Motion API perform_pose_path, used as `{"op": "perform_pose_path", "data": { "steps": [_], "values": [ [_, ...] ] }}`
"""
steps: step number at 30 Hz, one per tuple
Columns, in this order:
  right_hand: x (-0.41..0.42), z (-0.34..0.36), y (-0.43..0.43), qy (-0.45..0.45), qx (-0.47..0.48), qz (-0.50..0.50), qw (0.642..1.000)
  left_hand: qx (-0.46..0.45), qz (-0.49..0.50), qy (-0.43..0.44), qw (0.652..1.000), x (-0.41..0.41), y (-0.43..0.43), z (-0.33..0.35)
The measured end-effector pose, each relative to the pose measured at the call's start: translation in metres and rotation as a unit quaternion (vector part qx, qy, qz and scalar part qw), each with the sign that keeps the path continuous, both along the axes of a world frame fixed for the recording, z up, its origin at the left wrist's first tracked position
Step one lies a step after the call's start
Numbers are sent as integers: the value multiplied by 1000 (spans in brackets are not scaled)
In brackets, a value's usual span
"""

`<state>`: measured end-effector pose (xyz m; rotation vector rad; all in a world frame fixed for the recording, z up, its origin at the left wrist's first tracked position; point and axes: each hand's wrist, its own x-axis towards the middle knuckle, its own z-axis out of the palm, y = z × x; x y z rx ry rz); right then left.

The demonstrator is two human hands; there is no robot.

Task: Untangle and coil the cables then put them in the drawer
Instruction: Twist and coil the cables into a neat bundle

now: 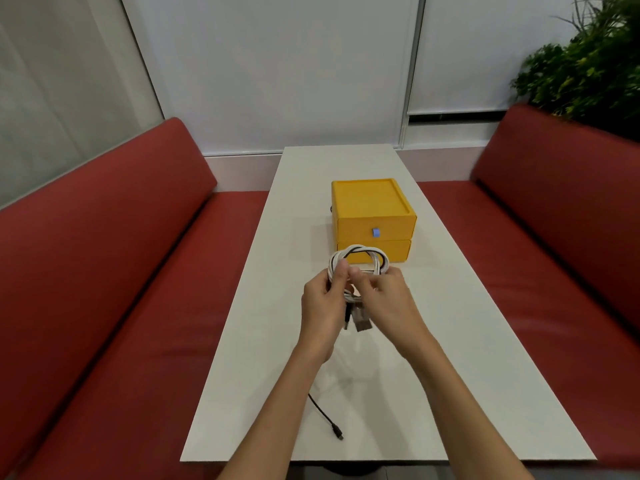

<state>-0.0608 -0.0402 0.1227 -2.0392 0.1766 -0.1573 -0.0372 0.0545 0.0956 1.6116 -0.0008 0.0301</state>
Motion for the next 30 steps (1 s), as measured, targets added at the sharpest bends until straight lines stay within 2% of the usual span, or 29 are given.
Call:
{"op": "perform_pose_path", "data": {
  "steps": [2, 4, 6, 8, 10, 12, 15, 17, 21, 26, 30],
  "values": [
    [-2, 6, -1, 44, 221, -45, 973, -5, -6, -18, 1000, 2, 1, 1],
    [-1, 7, -1, 122, 410, -84, 900, 7, -17, -51, 999, 2, 1, 0],
    [2, 9, -2, 176, 529, -115, 822, 24, -23, -68, 997, 0, -1, -3],
    [4, 10, -4, 207, 577, -120, 781, 35, -16, -70, 997, -1, -1, -8],
    [2, 11, -8, 232, 557, -89, 793, 41, 4, -73, 996, 4, 5, -10],
    [-4, 11, -10, 250, 500, -40, 828, 42, 31, -73, 996, 15, 15, -9],
    [-9, 7, -15, 234, 321, 50, 916, 73, 56, -95, 991, 33, 28, 0],
    [-12, 10, -19, 223, 225, 109, 942, 112, 59, -109, 986, 42, 31, 6],
    [-21, 10, -37, 224, 108, 175, 953, 106, 90, -115, 984, 64, 42, 15],
    [-37, 6, -48, 238, 57, 229, 942, 107, 135, -124, 977, 82, 51, 26],
    [-32, 12, -48, 251, 3, 224, 942, 57, 183, -108, 976, 87, 41, 33]
  ]
}}
